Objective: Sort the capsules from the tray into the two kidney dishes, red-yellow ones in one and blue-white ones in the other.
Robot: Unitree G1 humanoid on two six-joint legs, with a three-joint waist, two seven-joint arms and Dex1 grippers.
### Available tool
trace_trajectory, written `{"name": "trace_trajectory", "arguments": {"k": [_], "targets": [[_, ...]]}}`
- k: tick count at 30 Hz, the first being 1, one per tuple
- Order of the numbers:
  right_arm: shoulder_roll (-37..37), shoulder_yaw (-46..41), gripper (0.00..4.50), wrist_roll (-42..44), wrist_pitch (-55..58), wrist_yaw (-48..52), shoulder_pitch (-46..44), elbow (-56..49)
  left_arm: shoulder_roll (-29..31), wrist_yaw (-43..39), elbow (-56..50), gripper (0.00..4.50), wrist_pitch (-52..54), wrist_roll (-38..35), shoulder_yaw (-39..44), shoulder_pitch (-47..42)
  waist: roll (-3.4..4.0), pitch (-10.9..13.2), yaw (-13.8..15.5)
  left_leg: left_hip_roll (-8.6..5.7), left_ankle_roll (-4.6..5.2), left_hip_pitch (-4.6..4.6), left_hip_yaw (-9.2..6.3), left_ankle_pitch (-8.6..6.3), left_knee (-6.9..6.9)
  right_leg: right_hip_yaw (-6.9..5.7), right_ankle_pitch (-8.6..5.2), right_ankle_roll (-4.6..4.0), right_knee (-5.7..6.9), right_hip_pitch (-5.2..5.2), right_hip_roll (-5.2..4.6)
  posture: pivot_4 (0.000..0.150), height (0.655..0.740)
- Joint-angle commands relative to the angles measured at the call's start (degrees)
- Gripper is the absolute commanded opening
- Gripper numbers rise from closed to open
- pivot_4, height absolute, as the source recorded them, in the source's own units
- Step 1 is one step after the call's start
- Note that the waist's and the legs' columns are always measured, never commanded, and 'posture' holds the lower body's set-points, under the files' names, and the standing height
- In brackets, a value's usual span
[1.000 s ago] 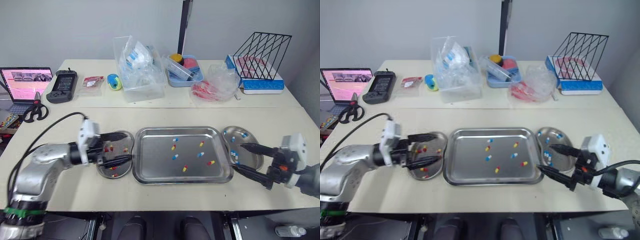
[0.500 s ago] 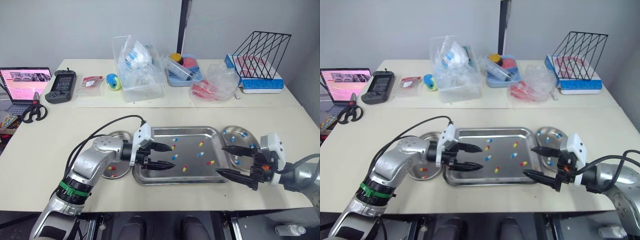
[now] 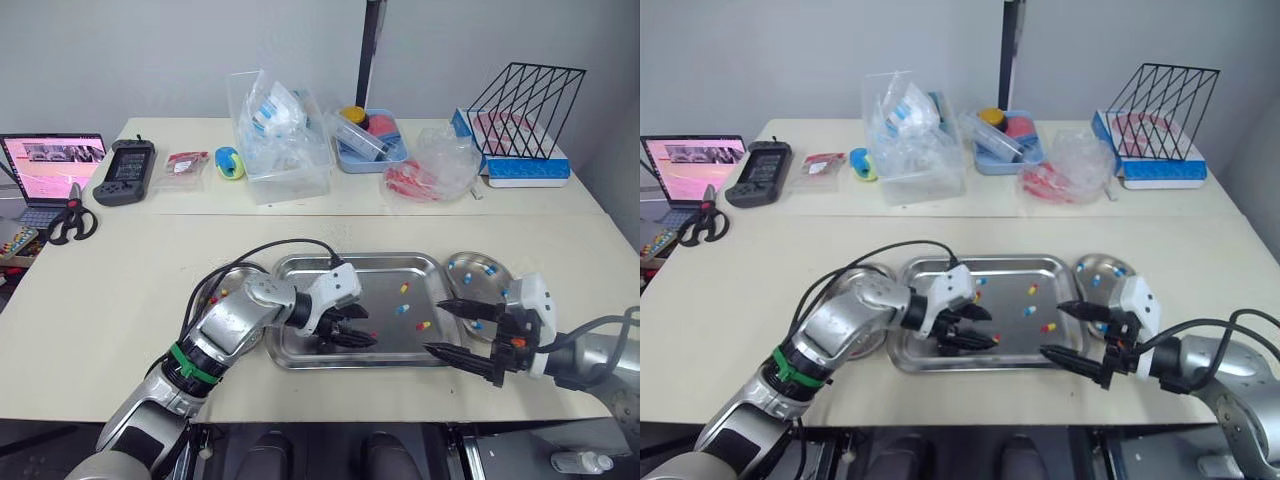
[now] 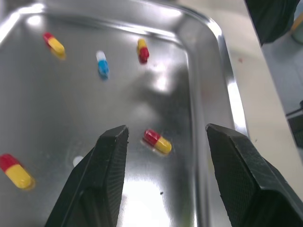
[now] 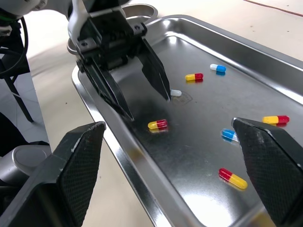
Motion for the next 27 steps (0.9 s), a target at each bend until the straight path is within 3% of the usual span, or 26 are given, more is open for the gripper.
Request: {"name": "trace_trajectory", "arguments": {"k": [1,20,27], "targets": [[0.7,-1.1,4.50,0.8,-0.3,-0.9,0.5,-2.5,-1.1,0.4,0.2,2.72,-1.8,2.1,-1.1,-1.3,0.00,0.0,0.1,0.00,0.00,0.00,0.00,0.00,0.01,0.00,0.00,0.00,0.00,0.00,0.00,0.150,0.7275],[1.5,-2.3,4.50,1.2,-0.3,-2.3,0.9,-2.7,-1.8,-2.7,8.0,2.72,-11.6,13.6,-8.0,-1.8,0.00,0.0,0.4,-0.02,0.00,0.04,0.00,0.00,0.02,0.00,0.01,0.01,0.00,0.05,0.00,0.150,0.7275],[2.0,-2.4,4.50,0.3,-1.0,-3.1,0.3,-2.1,-2.6,-4.1,8.4,0.59,-11.5,13.9,-7.6,-1.4,-0.01,0.0,0.4,-0.02,0.00,0.06,0.00,0.00,0.02,0.00,0.00,0.02,0.00,0.07,0.00,0.150,0.7275]]}}
